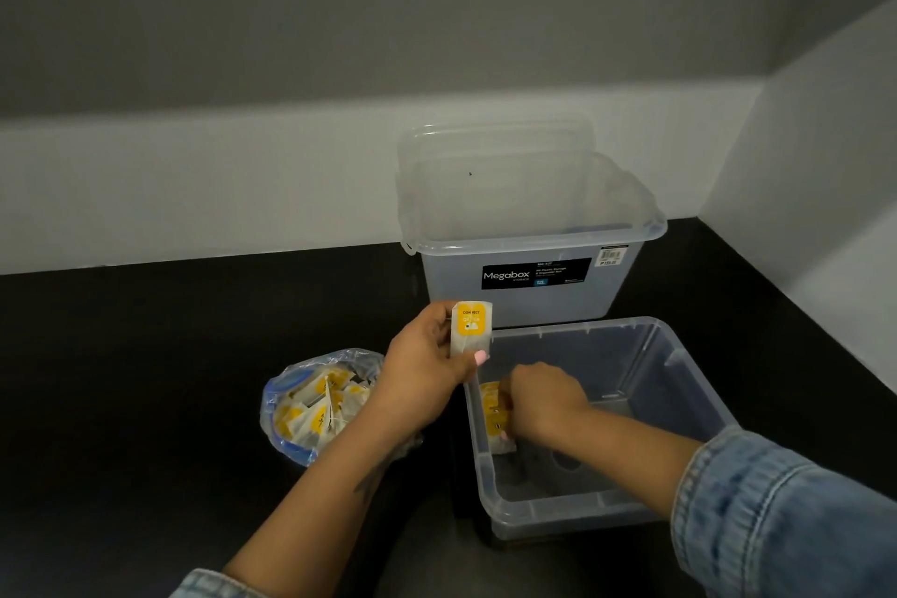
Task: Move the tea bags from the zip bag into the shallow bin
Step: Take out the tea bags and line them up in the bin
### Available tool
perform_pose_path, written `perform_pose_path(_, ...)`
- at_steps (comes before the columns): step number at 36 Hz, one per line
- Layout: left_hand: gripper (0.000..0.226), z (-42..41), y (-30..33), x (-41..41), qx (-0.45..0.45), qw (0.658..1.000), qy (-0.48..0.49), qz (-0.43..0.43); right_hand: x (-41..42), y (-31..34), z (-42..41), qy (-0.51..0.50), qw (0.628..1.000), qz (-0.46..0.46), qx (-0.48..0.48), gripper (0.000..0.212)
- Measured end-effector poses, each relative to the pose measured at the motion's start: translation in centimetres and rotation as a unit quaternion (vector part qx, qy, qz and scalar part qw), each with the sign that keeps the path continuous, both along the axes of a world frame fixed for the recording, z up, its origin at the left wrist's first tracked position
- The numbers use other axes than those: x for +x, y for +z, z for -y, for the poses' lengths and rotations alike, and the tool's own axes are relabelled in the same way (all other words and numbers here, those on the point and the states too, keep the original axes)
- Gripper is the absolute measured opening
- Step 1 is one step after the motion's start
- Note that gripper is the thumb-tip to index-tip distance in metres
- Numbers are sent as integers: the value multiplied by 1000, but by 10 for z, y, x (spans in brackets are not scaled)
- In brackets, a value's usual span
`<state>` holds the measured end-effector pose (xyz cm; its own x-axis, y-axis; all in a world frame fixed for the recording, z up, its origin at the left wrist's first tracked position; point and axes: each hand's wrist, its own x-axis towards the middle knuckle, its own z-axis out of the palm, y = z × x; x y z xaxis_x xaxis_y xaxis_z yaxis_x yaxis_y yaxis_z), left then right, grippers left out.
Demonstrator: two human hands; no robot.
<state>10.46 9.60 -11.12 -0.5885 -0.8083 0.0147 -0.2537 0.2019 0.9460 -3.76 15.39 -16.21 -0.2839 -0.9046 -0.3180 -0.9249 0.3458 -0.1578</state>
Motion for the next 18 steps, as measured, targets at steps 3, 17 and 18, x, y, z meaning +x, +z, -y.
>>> perform_pose_path(3,40,1,0,-1,1,1000,-1,5,-1,6,-2,-15,1000,14,-7,22)
perform_pose_path(17,42,2,-6,-8,10,1000,-7,24,-4,9,-12,116,969,121,181,38)
perform_pose_path(18,42,3,-7,-8,10,1000,-8,26,-2,7,-12,123,966,114,198,41)
